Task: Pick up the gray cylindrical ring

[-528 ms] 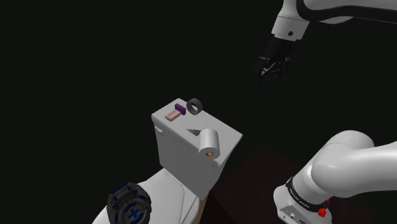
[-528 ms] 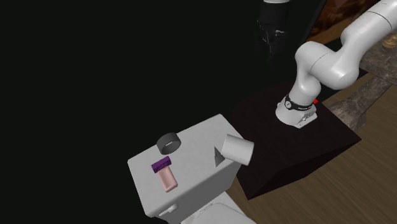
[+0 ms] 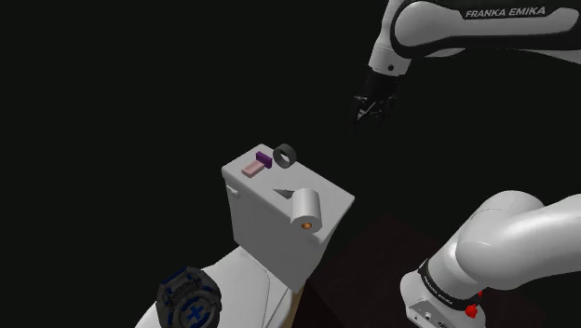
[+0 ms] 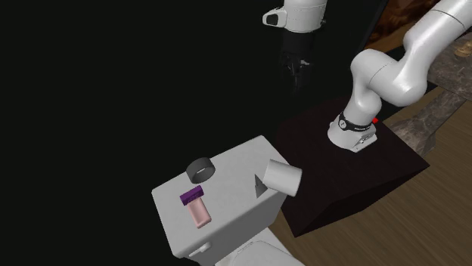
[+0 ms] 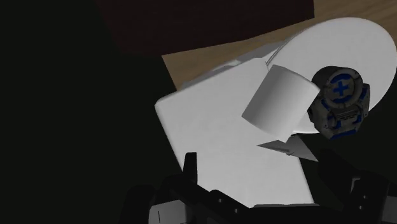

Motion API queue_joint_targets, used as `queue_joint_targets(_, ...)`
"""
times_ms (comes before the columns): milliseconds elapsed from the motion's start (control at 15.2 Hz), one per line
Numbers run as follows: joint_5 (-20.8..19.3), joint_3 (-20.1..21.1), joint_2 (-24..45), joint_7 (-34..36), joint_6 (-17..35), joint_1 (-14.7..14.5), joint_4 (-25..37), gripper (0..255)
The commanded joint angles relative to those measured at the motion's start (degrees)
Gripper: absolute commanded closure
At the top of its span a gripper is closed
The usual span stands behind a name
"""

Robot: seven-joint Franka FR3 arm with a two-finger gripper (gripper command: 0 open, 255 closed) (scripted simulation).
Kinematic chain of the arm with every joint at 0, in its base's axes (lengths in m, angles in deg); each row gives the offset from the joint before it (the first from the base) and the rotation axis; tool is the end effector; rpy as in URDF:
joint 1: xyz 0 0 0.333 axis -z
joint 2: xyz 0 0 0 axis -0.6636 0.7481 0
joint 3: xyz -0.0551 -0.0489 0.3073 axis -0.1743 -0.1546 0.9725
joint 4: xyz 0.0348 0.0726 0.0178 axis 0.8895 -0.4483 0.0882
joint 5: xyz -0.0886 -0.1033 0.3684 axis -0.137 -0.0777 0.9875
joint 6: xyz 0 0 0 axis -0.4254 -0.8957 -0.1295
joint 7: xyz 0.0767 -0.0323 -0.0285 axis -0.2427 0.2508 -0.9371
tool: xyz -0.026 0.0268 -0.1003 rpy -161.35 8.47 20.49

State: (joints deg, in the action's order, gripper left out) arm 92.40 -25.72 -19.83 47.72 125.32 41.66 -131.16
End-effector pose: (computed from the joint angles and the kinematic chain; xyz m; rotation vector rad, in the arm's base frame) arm 0.3722 -0.0213 0.5277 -3.0483 0.2154 0.0506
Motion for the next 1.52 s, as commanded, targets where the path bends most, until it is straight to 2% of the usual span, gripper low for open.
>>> queue_joint_targets(0,-0.2,0.1,3.9,-0.7,4.1,-0.3,0.3,0)
queue_joint_targets(726,-1.1,0.4,26.1,-4.4,21.3,-1.6,7.4,0)
queue_joint_targets(1122,-1.8,0.8,39.0,-5.9,27.4,-2.0,15.2,0)
queue_joint_targets(1452,-2.6,1.1,49.8,-6.8,30.6,-2.3,23.8,0)
